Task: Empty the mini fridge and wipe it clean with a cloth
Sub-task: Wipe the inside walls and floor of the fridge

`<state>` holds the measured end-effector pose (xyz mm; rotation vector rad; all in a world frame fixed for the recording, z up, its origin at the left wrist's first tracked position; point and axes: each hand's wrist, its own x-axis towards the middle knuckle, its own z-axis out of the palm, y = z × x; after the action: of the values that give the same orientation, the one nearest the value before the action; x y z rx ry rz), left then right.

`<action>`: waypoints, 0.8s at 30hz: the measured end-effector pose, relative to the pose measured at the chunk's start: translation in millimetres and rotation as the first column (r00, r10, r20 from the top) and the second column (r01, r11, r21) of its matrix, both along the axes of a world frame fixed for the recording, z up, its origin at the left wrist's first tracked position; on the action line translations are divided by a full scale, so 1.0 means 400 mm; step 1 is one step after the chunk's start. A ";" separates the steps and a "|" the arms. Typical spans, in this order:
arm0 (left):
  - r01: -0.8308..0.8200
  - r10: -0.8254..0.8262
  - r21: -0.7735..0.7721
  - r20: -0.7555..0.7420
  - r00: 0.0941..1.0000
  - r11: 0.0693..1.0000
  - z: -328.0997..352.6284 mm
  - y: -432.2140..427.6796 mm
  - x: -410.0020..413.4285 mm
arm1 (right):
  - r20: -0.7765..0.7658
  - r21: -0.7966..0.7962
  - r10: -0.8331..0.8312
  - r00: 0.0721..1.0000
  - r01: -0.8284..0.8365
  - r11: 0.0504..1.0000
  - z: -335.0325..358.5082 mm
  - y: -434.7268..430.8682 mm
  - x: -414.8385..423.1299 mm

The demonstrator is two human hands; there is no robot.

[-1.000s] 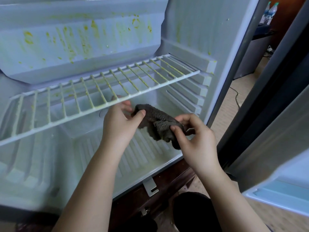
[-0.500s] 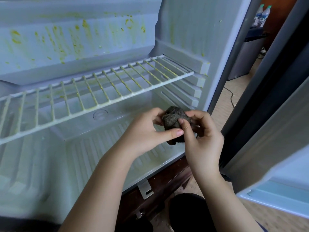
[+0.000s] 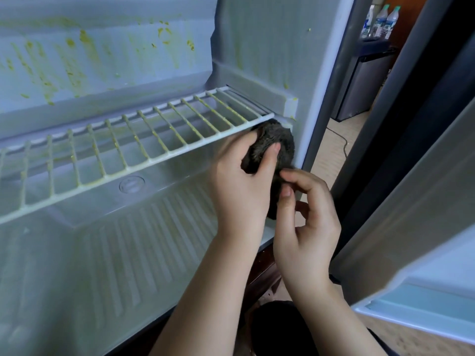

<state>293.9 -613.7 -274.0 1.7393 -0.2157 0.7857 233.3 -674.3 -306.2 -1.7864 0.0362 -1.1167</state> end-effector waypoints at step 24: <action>0.181 -0.166 0.088 -0.163 0.973 0.980 0.019 0.109 0.024 | -0.006 -0.102 -0.079 0.997 0.078 0.992 -0.010 0.019 -0.002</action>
<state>303.3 -570.2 -266.6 1.8403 -0.3027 0.5172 232.6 -666.6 -310.1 -1.8952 0.0574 -1.1842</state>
